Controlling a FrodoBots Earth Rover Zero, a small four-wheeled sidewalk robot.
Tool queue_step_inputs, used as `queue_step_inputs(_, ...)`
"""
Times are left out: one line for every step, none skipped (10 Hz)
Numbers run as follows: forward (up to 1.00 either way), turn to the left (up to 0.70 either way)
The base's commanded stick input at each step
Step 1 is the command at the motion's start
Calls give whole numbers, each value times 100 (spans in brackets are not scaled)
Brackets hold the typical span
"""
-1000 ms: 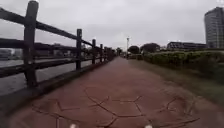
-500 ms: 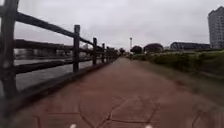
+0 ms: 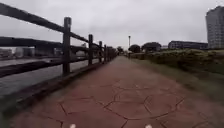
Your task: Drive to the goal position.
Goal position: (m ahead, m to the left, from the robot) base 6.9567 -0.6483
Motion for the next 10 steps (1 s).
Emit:
queue_step_inputs(100, -40)
queue_step_inputs(100, -10)
queue_step_inputs(100, 0)
queue_step_inputs(100, 0)
queue_step_inputs(100, 0)
queue_step_inputs(100, 0)
queue_step_inputs(100, 0)
queue_step_inputs(100, 0)
queue_step_inputs(100, 0)
queue_step_inputs(100, 0)
